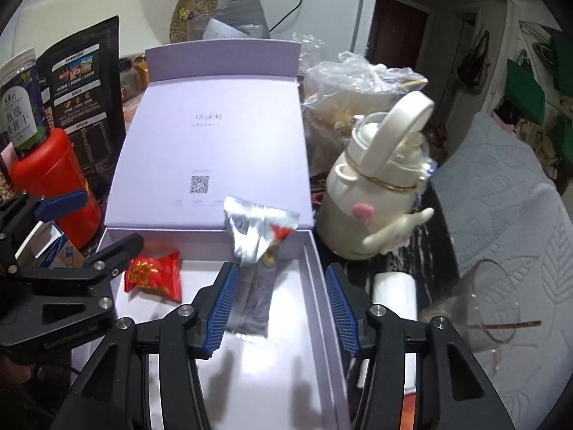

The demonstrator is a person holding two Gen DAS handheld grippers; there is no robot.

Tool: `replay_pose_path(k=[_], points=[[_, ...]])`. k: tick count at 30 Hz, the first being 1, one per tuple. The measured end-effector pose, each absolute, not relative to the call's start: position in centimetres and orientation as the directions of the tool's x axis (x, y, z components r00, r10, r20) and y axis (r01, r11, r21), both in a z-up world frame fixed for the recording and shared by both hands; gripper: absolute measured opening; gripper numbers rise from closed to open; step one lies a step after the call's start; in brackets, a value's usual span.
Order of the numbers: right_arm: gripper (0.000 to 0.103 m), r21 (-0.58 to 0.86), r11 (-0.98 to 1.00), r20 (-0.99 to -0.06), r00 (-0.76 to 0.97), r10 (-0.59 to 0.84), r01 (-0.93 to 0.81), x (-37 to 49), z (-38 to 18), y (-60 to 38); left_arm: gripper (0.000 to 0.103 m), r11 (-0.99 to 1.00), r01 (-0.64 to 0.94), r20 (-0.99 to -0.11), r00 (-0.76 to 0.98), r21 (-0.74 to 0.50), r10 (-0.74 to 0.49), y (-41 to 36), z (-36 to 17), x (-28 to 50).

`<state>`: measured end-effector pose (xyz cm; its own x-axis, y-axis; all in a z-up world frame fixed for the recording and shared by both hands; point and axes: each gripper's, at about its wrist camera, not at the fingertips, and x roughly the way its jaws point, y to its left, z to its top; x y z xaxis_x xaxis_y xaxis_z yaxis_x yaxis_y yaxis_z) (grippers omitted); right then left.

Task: Organize soft objects
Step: 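Release the red packet with the left gripper while the right gripper drops the silver bag into the box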

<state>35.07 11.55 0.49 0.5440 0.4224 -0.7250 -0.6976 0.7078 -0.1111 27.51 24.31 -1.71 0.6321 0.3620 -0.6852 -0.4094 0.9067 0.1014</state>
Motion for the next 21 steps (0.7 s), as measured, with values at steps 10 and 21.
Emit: replay_pose_path(k=[10,21], points=[[0.053,-0.116,0.727,-0.671,0.593,0.445,-0.677,32.0,4.6,9.0,0.080,0.913,-0.397,-0.641,0.679,0.091,0.359,22.0,2.1,24.8],[0.060,-0.114,0.743,-0.592,0.646,0.483,-0.660,27.2,9.5,5.1,0.080,0.922,-0.377,-0.575,0.738,0.083,0.353,18.9,7.2,20.5]])
